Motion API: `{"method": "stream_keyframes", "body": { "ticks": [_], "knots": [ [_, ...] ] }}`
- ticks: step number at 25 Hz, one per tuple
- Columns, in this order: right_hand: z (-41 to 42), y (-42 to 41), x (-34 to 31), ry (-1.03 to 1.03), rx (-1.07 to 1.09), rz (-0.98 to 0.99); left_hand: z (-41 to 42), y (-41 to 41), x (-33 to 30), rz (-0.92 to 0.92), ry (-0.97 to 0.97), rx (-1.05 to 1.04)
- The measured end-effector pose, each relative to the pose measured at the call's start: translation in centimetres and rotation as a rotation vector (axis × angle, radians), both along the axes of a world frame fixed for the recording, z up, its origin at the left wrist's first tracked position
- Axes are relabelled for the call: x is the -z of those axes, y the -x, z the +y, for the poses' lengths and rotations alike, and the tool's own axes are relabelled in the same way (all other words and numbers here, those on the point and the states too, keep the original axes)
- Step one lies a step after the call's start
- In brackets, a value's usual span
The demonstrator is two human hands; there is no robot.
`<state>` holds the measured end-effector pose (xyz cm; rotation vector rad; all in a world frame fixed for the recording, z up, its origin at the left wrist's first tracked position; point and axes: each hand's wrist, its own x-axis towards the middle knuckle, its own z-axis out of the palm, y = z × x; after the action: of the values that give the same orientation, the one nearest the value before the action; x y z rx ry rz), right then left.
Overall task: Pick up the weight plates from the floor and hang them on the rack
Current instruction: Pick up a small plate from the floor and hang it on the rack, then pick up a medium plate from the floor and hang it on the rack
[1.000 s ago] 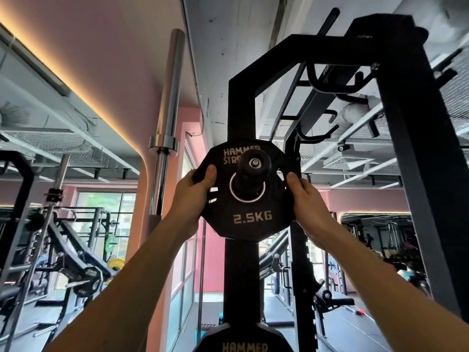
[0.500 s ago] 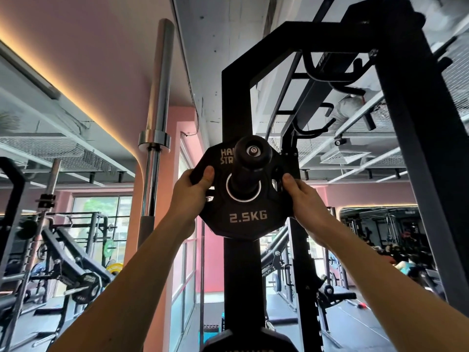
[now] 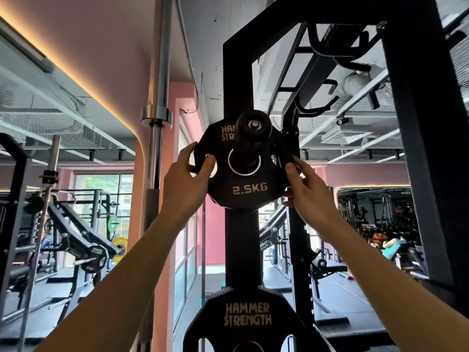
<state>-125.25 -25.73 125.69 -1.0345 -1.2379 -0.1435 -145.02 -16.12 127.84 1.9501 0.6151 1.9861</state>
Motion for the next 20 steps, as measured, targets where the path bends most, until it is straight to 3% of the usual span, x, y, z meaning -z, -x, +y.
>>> {"method": "stream_keyframes", "body": {
  "ticks": [10,20],
  "knots": [
    [-10.0,3.4,12.4,0.155,-0.075,0.066,-10.0,3.8,13.8,0.027,0.194,0.158],
    [-21.7,6.7,30.7,0.444,-0.131,0.244,-21.9,8.5,32.6,0.069,0.598,0.187]
  ]
}}
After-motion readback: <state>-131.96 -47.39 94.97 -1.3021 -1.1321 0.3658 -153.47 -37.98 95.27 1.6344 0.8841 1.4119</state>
